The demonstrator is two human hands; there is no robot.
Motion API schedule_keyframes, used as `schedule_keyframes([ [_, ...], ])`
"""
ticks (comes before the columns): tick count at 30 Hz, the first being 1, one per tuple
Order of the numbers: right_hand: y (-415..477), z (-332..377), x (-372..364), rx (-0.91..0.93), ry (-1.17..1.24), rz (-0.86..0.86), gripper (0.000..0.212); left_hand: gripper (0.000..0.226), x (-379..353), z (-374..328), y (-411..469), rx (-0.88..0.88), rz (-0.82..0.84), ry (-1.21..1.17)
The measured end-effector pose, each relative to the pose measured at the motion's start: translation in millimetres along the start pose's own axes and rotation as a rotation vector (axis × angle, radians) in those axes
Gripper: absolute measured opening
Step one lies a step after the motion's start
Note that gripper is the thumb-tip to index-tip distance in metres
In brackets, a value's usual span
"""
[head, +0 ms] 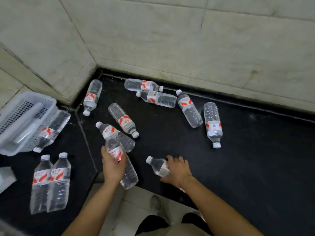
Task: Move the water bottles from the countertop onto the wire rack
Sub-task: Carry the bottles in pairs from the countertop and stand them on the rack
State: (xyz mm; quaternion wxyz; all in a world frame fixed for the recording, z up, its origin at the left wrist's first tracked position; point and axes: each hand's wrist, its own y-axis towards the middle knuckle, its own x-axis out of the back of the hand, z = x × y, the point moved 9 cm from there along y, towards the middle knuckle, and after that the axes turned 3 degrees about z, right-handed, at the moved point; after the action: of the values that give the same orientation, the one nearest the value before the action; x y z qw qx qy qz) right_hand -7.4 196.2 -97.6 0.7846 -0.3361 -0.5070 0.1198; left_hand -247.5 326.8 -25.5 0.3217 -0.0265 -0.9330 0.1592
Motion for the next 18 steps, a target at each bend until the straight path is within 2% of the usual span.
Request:
schedule_keyframes([
  [1,-6,-10,-3,-0.029,0.029,0.025,0.097,0.066,0,-16,-7,-0.061,-0.014,-0.011],
  [3,-23,-35,-7,-0.066,0.163,0.037,0.084,0.071,-6,-52,-22,-0.171,-0.005,-0.023],
  [6,-52,-79,16,-0.093,0.416,-0.083,0.068,0.081,-26,-104,-45,-0.266,0.058,-0.054],
  [10,-108,-145,100,-0.172,0.688,-0.437,0.073,0.083,-62,-188,-83,-0.464,0.157,-0.114],
  [14,-202,-198,190,-0.248,0.956,-0.851,0.073,0.089,-101,-275,-137,-0.608,0.33,-0.249],
  [18,-320,-225,225,-0.306,1.027,-1.258,0.074,0.061,-141,-336,-196,-0.713,0.569,-0.326],
])
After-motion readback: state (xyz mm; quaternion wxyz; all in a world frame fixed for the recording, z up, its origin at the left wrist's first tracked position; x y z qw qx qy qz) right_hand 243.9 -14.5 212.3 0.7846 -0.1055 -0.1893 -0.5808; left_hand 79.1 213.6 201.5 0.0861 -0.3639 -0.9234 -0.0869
